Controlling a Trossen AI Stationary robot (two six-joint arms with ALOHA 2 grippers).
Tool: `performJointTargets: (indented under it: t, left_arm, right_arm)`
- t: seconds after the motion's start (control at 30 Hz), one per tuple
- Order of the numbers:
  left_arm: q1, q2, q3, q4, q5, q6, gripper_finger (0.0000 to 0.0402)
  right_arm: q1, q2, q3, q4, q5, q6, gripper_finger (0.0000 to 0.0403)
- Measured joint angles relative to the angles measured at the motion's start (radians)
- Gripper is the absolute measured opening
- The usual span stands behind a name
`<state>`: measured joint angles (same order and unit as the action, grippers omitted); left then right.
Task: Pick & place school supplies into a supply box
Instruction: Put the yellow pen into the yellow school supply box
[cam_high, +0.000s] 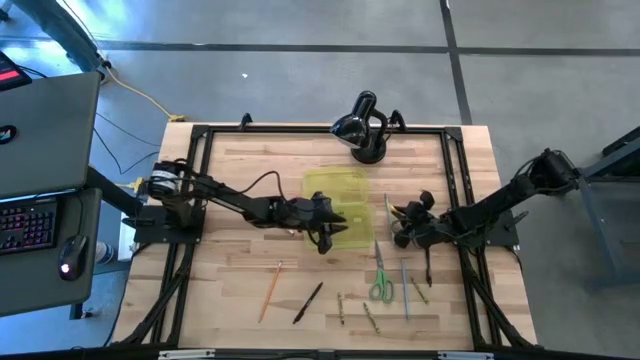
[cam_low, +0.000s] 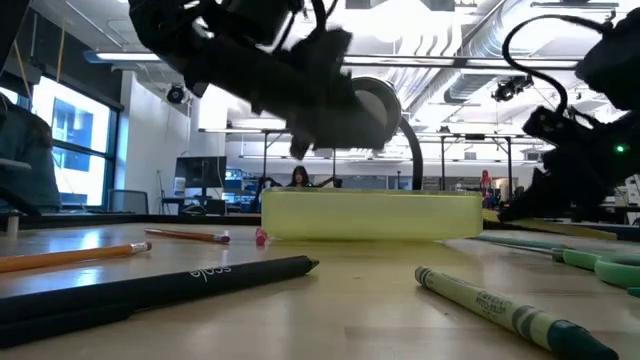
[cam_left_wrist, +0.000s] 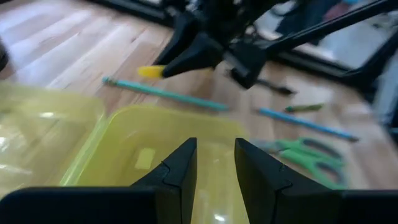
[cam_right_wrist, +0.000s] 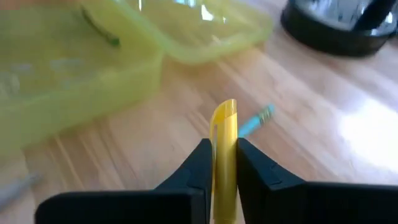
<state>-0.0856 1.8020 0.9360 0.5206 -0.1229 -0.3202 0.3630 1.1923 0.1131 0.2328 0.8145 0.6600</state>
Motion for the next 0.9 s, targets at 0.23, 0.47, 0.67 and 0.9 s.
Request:
performJointTargets:
  t: [0.23, 0.47, 0.67, 0.9]
  left_arm:
    - [0.000, -0.143, 0.000, -0.005, 0.042, 0.106, 0.0140]
    - [0.000, -0.262, 0.000, -0.035, -0.019, 0.217, 0.0140]
    - [-0.006, -0.307, 0.000, -0.036, -0.022, 0.219, 0.0140]
    - [-0.025, -0.354, 0.000, -0.070, -0.022, 0.220, 0.0140]
  right_arm:
    - [-0.007, -0.001, 0.003, 0.425, -0.029, -0.308, 0.0029]
    - [-0.061, 0.004, 0.247, 0.221, -0.143, -0.553, 0.0032]
    - [-0.148, 0.108, 0.475, 0.050, -0.294, -0.547, 0.0033]
    - [-0.167, 0.421, 0.583, 0.083, -0.354, -0.558, 0.0033]
